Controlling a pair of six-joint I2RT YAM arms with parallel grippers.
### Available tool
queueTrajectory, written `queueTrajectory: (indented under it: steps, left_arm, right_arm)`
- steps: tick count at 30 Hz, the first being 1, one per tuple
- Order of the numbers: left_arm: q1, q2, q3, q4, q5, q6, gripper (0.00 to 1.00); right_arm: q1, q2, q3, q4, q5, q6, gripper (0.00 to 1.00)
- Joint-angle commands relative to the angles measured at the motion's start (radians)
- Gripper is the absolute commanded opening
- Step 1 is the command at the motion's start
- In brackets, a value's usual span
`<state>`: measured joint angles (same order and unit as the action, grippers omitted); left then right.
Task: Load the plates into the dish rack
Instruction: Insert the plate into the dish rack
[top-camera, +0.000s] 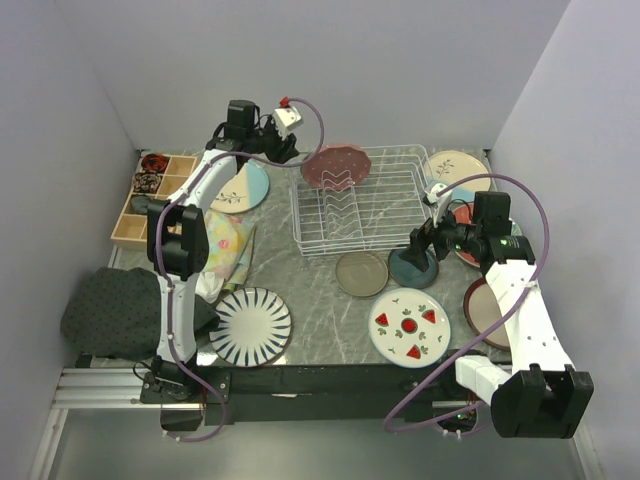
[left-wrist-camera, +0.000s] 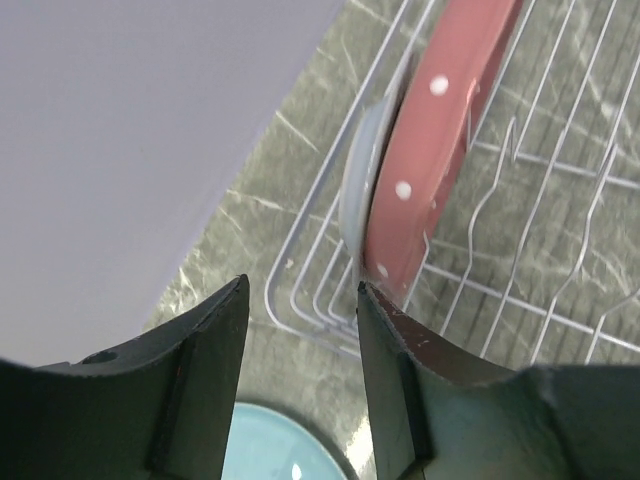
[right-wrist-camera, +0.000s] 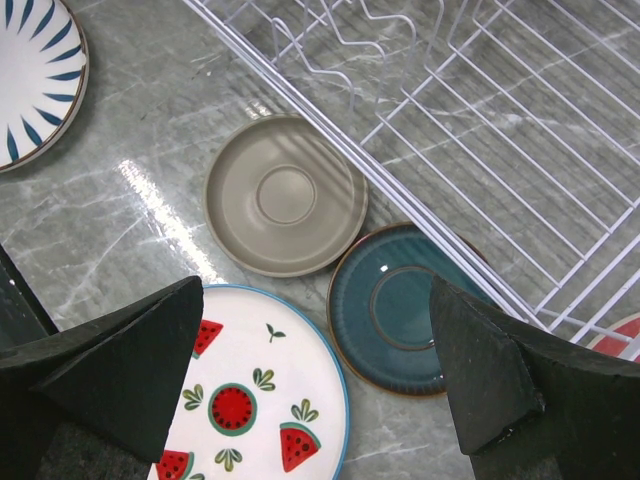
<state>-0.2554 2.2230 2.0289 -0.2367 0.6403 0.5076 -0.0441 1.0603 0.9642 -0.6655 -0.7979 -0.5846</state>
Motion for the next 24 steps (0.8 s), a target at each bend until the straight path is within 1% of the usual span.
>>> queueTrajectory:
  steps: [1,10,19,24]
  left_arm:
    - [-0.001,-0.013,0.030,-0.059,-0.010,0.065,0.52]
    - [-0.011,0.061,0.114,-0.078,0.022,0.042,0.52]
    - [-0.030,0.107,0.143,-0.078,0.013,0.035,0.51]
    - [-0.042,0.125,0.157,-0.082,0.002,0.039,0.48]
  right_arm:
    - [-0.010,-0.019,0.011,0.033,-0.012,0.006,1.00]
    - [-0.022,-0.014,0.011,0.033,-0.017,0.008,1.00]
    - [-0.022,-0.014,0.013,0.032,-0.018,0.008,1.00]
    - [-0.022,-0.017,0.013,0.032,-0.017,0.006,1.00]
